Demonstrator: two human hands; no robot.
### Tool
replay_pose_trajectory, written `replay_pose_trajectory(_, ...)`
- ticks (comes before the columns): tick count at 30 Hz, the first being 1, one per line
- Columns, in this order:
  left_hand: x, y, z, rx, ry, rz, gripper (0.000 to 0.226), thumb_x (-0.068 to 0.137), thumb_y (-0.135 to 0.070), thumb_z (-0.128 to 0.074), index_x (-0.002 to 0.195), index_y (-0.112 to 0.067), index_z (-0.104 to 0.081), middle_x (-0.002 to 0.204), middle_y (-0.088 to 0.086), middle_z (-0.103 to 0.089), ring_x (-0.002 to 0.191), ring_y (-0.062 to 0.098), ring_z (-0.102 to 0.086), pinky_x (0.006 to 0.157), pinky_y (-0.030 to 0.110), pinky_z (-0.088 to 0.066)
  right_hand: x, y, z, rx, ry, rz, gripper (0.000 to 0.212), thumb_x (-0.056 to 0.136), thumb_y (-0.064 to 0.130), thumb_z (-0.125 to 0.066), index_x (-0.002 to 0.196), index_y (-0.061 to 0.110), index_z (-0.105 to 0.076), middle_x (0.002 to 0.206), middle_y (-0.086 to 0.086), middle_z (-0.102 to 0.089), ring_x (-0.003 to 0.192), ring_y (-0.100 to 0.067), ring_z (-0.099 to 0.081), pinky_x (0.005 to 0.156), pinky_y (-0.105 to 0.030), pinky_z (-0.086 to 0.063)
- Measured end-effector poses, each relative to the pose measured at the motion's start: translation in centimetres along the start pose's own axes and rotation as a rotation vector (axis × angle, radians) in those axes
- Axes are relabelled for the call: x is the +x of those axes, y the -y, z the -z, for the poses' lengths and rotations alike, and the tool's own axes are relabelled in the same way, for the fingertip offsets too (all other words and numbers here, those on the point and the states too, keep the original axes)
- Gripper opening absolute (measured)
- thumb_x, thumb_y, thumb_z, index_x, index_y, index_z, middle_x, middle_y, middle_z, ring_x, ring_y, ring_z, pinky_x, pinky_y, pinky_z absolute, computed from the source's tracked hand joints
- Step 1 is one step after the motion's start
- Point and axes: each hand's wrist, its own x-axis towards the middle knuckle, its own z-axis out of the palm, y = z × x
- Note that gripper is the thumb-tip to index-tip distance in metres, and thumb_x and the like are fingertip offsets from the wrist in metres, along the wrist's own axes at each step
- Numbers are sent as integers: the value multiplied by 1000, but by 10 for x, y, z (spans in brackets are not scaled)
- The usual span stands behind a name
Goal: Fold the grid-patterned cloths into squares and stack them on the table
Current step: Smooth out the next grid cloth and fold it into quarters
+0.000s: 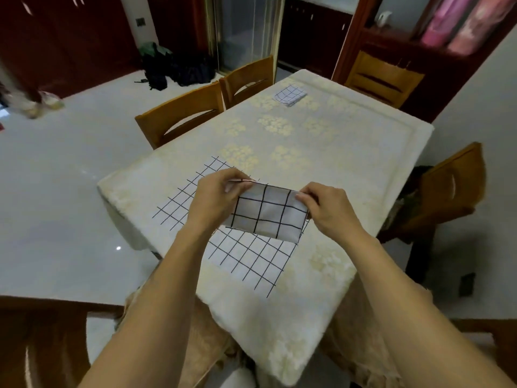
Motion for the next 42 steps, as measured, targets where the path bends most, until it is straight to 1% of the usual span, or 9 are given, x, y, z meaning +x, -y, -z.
replay_pose_trajectory(5, -53, -13, 6, 21, -12, 39, 7, 97, -32, -63, 94, -27, -61, 89, -14, -65, 79, 3, -59, 56, 8, -41, -50, 13, -8, 179, -147, -23, 15, 98, 21, -57, 89, 14, -66, 77, 5, -64, 69, -13, -56, 64, -14, -40)
replay_pose_trajectory(8, -83, -16, 18, 98, -47, 23, 10, 99, -25, -58, 90, -23, -57, 82, -12, -62, 76, 13, -56, 65, 24, -46, -76, 28, -16, 249, -183, -37, 14, 99, 18, -56, 91, 11, -65, 80, 1, -66, 74, -18, -55, 65, -20, -36)
replay_pose_trajectory(11, -105, -25, 37, 144, -101, -18, 8, 100, -19, -56, 93, -16, -57, 79, -15, -60, 70, 7, -50, 61, 11, -37, -95, 48, -27, 293, -198, -51, 13, 98, 17, -55, 91, 10, -64, 81, -1, -65, 76, -19, -55, 66, -21, -34)
replay_pose_trajectory(15, -123, -28, 66, 164, -139, -53, 12, 102, -20, -55, 97, -9, -57, 86, -6, -64, 79, 16, -55, 62, 22, -33, -109, 78, -37, 295, -241, -26, 15, 99, 17, -56, 89, 9, -63, 78, -1, -64, 74, -21, -54, 64, -22, -32)
replay_pose_trajectory(19, -138, -18, 105, 179, -170, -45, 15, 103, -20, -53, 102, -7, -59, 95, -5, -63, 84, 13, -53, 61, 10, -35, -121, 117, -51, 278, -266, -8, 13, 98, 15, -56, 92, 8, -65, 79, 1, -63, 74, -18, -52, 65, -8, -34)
replay_pose_trajectory(23, -158, 16, 158, 138, -203, -33, 21, 104, -24, -50, 108, -9, -63, 101, 6, -69, 91, 23, -59, 70, 31, -42, -130, 171, -85, 264, -277, 3, 12, 98, 16, -58, 92, 9, -66, 80, -1, -66, 75, -18, -55, 64, -15, -34)
replay_pose_trajectory(29, -185, 99, 272, 53, -139, 23, 18, 105, -34, -46, 97, -20, -54, 92, -1, -61, 79, 12, -57, 55, 12, -38, -143, 286, -164, 234, -305, -9, 12, 98, 17, -58, 94, 11, -67, 83, 5, -65, 79, -13, -58, 66, -5, -35)
replay_pose_trajectory(34, -195, 158, 348, -115, -79, 66, 19, 101, -40, -53, 106, -22, -53, 99, -10, -62, 92, 9, -62, 69, 27, -56, -140, 369, -213, 221, -349, -12, 12, 98, 19, -58, 94, 13, -68, 84, 8, -65, 78, -11, -59, 68, -20, -40)
replay_pose_trajectory(42, -157, 193, 392, -89, -105, 17, 24, 101, -40, -52, 102, -16, -55, 90, -4, -62, 77, 7, -57, 60, 20, -41, -111, 419, -244, 205, -378, -58, 14, 98, 23, -59, 97, 14, -69, 86, 6, -67, 81, -14, -60, 70, -27, -44)
